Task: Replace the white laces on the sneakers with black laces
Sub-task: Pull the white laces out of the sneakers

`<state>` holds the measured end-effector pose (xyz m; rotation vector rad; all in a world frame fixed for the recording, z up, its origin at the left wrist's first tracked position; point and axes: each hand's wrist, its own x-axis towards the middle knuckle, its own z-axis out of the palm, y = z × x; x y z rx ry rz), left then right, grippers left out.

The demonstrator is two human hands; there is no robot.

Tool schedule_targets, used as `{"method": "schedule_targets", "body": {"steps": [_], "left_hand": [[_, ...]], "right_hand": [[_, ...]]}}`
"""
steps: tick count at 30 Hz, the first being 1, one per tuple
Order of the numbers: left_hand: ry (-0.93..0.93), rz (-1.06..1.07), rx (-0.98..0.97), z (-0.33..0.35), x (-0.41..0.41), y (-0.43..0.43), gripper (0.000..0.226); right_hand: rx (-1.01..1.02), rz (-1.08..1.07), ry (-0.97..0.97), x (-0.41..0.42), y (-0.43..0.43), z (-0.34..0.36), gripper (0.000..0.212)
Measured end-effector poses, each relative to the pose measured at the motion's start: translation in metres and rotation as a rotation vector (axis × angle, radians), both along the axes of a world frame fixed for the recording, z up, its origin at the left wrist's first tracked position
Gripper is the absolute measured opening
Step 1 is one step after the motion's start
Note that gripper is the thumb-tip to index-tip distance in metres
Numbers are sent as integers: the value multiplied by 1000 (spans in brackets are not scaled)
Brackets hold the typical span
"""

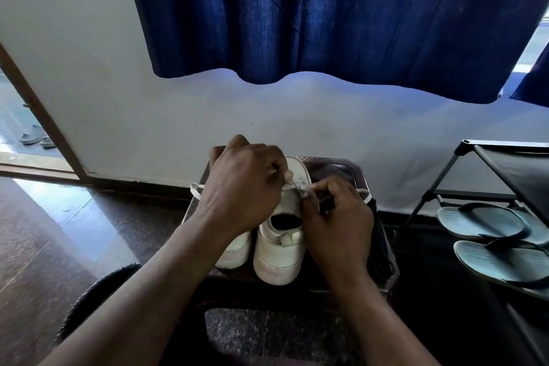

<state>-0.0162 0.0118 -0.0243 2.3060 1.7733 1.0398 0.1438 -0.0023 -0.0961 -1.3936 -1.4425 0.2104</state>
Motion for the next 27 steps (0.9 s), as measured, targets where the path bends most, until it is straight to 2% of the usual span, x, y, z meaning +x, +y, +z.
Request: {"method": "schedule_targets", "body": {"steps": [4, 5, 6, 8, 12, 15, 16, 17, 19, 20, 21, 22, 23, 25, 27], "left_hand": [[-643, -121, -219, 3, -8, 11, 19], [-719, -143, -251, 4, -10, 11, 19], [-715, -156, -269, 5, -12, 12, 17], [-576, -158, -285, 7, -13, 11, 13], [-51, -61, -184, 7, -17, 8, 14], [79, -58, -16, 3, -14, 6, 14], [-14, -55, 5, 2, -12, 7, 15], [-232, -53, -17, 6, -11, 7, 15], [-868, -145, -161, 18, -10, 6, 21], [-1101, -200, -241, 24, -12, 4, 26], [-1191, -216, -291, 26, -15, 5, 29], [-1175, -192, -302, 25, -18, 7, 30], [-1058, -138, -276, 22, -21, 8, 28], [-610, -38, -162, 14, -26, 10, 18], [-146, -19, -114, 13, -31, 8, 18]], "right_hand": [[-11, 0, 2, 1, 0, -1, 16], [-10, -2, 0, 1, 0, -1, 16], [-8, -5, -3, 1, 0, -1, 16], [-1, -8, -3, 1, 0, -1, 17], [3, -16, -13, 0, -1, 0, 21], [0, -23, 5, 0, -1, 0, 18], [-3, -23, 11, 0, -1, 0, 15], [-8, -22, 16, 1, -2, 0, 11], [-16, -22, 20, 1, -1, -1, 6], [-21, -24, 17, 1, -1, -1, 7], [-29, -29, 9, 2, -1, -1, 8], [-38, -37, -3, 2, 0, -1, 9], [-45, -44, -14, 2, 1, -1, 9], [-47, -49, -12, 2, 1, -1, 9], [-42, -48, 5, 1, 1, -1, 9]]}}
